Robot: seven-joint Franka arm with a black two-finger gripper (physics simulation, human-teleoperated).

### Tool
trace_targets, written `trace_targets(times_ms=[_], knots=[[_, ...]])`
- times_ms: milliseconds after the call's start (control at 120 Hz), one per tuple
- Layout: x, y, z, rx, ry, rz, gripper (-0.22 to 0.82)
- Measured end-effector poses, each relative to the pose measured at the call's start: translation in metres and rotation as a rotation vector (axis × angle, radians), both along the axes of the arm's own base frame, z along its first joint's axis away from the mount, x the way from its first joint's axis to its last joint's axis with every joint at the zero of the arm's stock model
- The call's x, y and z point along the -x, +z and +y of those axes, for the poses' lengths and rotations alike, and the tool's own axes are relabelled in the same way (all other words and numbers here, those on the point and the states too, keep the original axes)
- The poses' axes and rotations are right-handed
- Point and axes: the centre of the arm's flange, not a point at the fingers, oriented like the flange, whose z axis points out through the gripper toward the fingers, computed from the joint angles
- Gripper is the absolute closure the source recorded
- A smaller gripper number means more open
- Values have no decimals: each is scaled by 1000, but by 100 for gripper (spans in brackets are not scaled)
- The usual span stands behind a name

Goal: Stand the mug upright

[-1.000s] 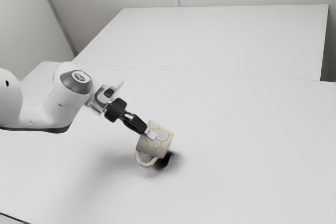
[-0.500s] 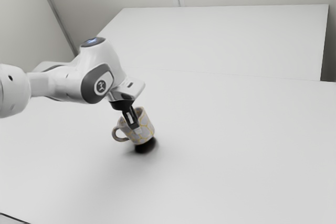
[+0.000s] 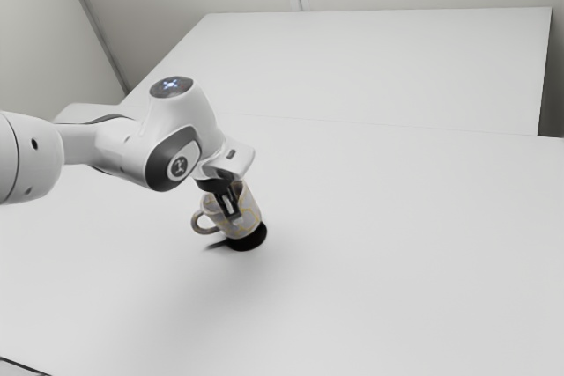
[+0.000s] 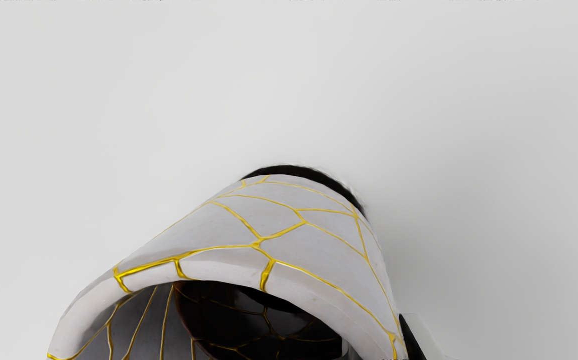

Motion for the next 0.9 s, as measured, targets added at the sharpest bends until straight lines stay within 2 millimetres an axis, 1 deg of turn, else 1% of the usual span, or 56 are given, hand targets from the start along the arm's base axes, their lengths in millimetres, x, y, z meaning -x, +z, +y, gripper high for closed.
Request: trace_targets(times_ms=[125,217,292,383,492,633,700,733,842,900], knots=[[1,2,-3,5,7,-3,41],[1,4,-3,6,13,-6,27],[1,10,-5,4,15,-13,19],[-1,28,-9,6,32,-19,12],[-7,46,13,14,187,1,7],[-24,88,15,34,337,0,4],[-32,111,15,42,393,-3,3],[-35,125,16,46,420,-5,2],[-51,185,28,76,511,-16,1],[-62,208,38,85,559,-4,1]])
